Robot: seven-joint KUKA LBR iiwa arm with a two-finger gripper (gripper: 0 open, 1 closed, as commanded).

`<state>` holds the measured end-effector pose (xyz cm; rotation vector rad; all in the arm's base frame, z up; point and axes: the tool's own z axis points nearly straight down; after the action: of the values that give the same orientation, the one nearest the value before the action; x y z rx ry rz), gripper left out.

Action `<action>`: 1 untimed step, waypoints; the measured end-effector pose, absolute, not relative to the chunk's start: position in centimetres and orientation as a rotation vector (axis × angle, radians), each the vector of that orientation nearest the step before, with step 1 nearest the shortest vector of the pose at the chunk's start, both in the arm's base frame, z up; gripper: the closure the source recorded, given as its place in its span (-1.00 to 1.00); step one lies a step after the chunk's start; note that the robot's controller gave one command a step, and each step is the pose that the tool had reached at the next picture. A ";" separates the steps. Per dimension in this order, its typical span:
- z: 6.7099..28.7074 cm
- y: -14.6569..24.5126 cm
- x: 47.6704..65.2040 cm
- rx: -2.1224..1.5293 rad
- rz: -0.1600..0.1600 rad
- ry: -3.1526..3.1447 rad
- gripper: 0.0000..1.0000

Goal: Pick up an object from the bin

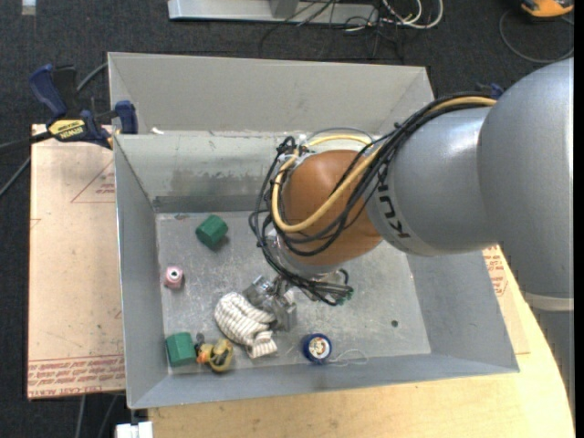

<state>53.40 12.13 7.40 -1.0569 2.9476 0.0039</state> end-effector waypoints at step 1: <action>11.5 12.5 54.0 -1.089 0.005 2.933 1.00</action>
Offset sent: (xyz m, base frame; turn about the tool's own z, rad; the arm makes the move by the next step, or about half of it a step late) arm 0.0064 0.0277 0.0205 0.0201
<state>53.99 12.54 11.54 -1.0889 2.9326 0.0050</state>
